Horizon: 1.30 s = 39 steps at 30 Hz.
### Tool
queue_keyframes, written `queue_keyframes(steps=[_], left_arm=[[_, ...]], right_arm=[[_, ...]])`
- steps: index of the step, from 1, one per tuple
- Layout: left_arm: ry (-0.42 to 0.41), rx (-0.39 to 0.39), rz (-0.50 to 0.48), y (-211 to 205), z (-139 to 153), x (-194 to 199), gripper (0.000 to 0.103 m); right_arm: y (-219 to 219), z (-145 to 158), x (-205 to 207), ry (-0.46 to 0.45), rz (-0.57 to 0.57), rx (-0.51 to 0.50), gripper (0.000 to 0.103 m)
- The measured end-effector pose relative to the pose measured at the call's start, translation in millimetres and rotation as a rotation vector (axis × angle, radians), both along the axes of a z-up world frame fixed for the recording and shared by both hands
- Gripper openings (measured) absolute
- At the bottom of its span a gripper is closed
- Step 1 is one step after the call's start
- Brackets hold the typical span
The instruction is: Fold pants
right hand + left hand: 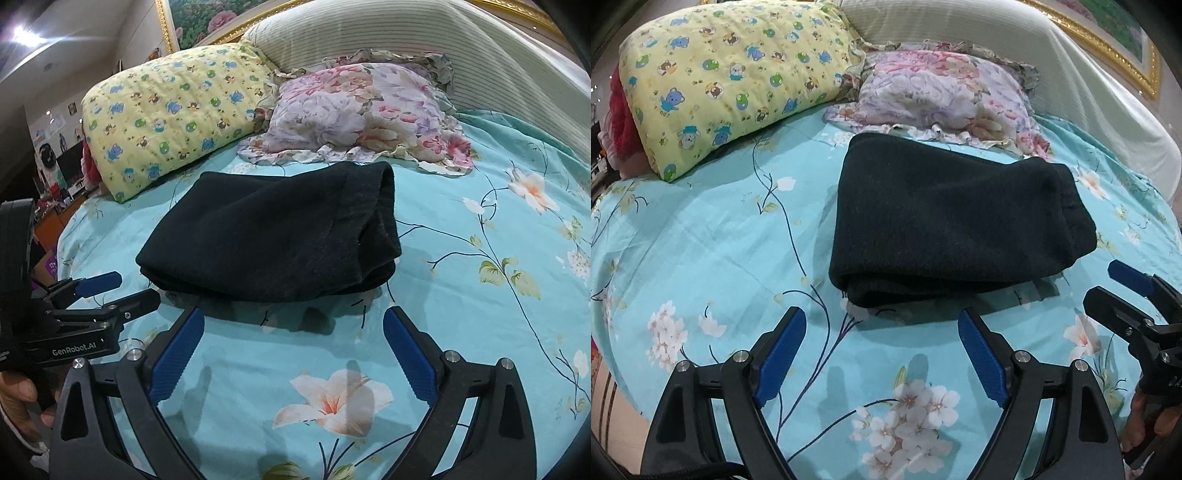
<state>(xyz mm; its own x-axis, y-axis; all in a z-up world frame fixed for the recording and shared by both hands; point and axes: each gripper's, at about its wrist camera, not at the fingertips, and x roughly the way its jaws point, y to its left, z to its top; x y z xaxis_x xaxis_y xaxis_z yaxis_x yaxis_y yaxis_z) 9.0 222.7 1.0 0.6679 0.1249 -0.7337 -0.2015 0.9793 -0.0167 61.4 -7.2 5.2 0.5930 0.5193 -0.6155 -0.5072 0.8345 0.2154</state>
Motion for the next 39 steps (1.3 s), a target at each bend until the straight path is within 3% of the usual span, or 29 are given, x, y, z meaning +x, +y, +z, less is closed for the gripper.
queue_keyframes(steps=[17, 26, 39], left_arm=[[0.012, 0.032, 0.015, -3.5, -15.8, 5.4, 0.086], [0.017, 0.048, 0.008, -5.6, -21.3, 10.5, 0.086], [0.021, 0.070, 0.007, -7.9, -23.3, 16.6, 0.086]], right_arm=[[16.6, -10.0, 1.1, -0.040, 0.023, -0.051, 0.101], [20.5, -19.0, 10.9, 0.005, 0.024, -0.049, 0.101], [22.2, -17.3, 14.3, 0.000, 0.036, -0.037, 0.101]])
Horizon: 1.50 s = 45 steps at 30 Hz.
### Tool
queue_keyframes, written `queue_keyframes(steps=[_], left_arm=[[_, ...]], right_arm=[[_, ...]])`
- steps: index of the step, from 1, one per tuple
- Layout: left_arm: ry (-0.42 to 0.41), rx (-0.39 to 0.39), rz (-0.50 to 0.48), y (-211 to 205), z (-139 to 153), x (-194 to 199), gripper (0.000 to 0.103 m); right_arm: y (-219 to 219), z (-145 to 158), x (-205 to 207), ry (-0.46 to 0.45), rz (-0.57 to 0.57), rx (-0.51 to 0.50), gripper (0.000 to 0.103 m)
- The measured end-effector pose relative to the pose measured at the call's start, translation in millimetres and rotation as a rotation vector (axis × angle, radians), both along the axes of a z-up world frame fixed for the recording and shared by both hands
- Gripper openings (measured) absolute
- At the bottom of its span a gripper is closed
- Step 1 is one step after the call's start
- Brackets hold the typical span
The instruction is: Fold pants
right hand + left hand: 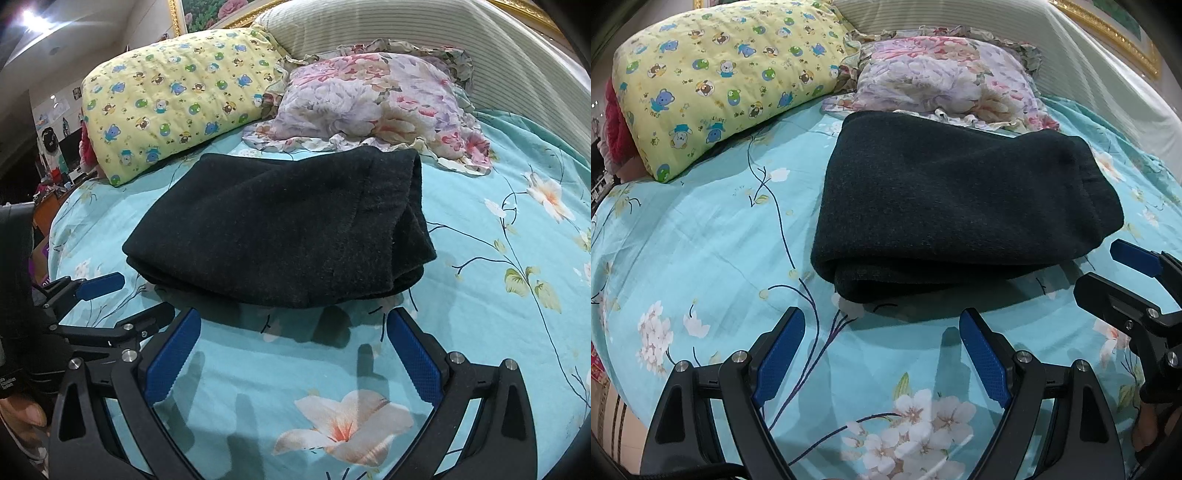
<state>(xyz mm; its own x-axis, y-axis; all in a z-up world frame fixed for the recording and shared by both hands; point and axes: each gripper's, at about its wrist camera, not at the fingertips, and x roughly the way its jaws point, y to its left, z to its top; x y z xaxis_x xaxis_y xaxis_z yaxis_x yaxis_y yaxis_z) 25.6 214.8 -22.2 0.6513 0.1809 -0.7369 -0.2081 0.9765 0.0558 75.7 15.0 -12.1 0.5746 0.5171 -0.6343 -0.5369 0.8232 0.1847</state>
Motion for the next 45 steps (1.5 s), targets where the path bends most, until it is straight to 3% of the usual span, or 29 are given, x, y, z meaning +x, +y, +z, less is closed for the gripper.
queue_keyframes(steps=[45], left_arm=[[-0.038, -0.002, -0.008, -2.1, 9.5, 0.2, 0.086]], right_arm=[[1.9, 2.6, -3.9, -0.032, 0.014, 0.009, 0.101]])
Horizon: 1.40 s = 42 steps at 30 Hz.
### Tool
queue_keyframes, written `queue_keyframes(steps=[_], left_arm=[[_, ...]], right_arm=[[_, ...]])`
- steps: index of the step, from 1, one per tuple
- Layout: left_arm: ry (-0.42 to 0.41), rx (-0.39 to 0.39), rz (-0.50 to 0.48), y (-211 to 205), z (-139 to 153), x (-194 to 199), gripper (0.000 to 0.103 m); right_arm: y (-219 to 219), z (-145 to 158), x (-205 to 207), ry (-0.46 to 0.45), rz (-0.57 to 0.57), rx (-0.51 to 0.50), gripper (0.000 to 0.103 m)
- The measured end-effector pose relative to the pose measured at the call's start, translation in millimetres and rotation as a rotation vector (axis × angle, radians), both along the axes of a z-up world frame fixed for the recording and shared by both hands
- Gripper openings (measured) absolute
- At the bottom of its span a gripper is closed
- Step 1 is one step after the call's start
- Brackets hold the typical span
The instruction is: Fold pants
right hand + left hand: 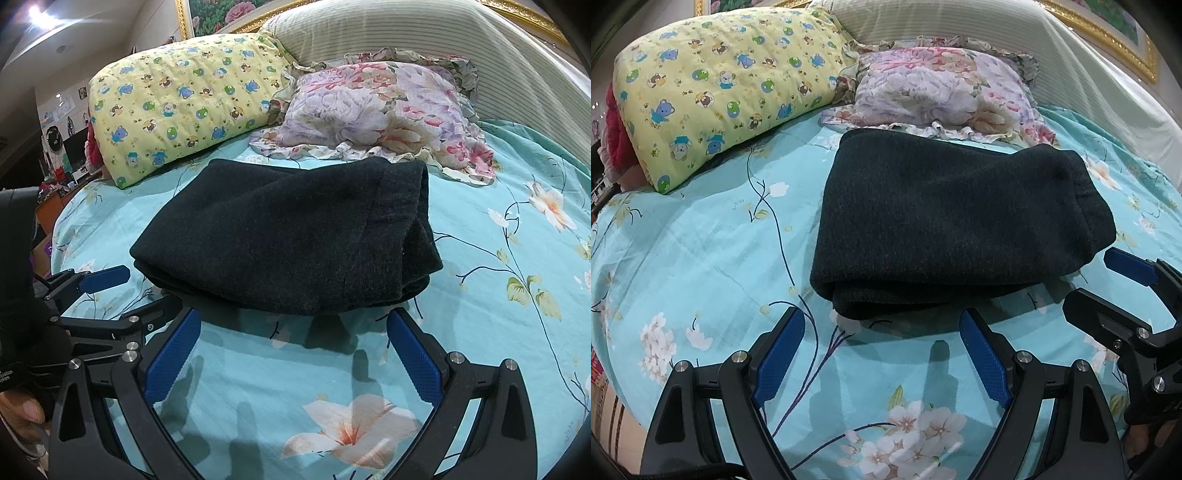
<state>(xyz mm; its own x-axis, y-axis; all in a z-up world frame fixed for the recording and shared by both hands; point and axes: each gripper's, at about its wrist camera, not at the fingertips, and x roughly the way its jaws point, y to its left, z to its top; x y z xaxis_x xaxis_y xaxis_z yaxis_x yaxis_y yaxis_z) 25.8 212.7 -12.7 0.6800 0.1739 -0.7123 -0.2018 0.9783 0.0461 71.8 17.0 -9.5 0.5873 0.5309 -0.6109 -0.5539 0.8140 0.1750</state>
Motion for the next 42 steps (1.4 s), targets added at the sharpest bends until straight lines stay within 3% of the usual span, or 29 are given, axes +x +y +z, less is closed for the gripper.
queue_keyframes(steps=[42], left_arm=[[-0.054, -0.044, -0.008, 1.7, 26.3, 20.8, 0.087]], right_arm=[[-10.2, 25.4, 11.1, -0.048, -0.023, 0.021, 0.101]])
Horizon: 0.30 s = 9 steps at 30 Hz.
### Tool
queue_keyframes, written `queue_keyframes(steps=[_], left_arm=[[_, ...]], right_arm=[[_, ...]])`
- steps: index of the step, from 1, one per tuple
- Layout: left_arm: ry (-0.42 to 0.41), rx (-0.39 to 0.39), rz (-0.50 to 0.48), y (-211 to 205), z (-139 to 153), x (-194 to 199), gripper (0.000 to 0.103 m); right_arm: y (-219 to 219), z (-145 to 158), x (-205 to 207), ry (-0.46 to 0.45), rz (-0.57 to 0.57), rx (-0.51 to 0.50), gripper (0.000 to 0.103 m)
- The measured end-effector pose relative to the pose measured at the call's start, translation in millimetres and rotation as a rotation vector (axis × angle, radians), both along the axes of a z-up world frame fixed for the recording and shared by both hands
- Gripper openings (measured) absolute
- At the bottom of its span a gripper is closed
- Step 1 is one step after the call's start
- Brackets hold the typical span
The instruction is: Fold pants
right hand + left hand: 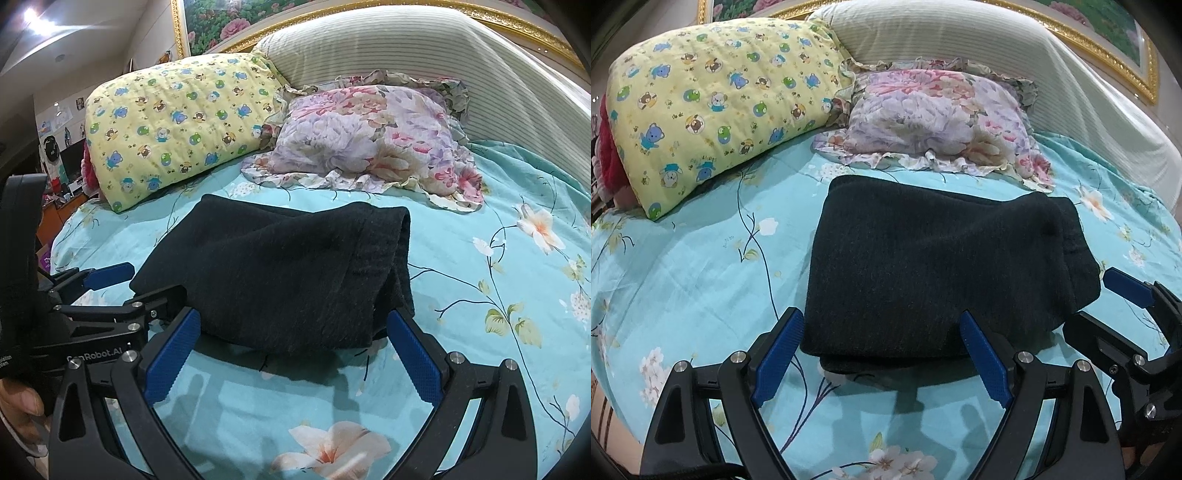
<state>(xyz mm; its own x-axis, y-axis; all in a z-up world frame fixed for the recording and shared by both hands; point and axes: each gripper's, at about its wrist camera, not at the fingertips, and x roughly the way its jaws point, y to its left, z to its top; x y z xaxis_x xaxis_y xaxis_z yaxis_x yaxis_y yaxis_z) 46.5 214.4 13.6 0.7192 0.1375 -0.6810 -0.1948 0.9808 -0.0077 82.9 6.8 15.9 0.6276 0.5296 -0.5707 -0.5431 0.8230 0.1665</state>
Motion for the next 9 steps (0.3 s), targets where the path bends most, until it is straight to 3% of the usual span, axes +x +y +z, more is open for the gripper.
queue_keyframes(steps=[9], left_arm=[[0.019, 0.014, 0.014, -2.5, -3.1, -0.8, 0.087]], right_arm=[[-5.8, -1.7, 5.1, 0.025, -0.014, 0.028, 0.101]])
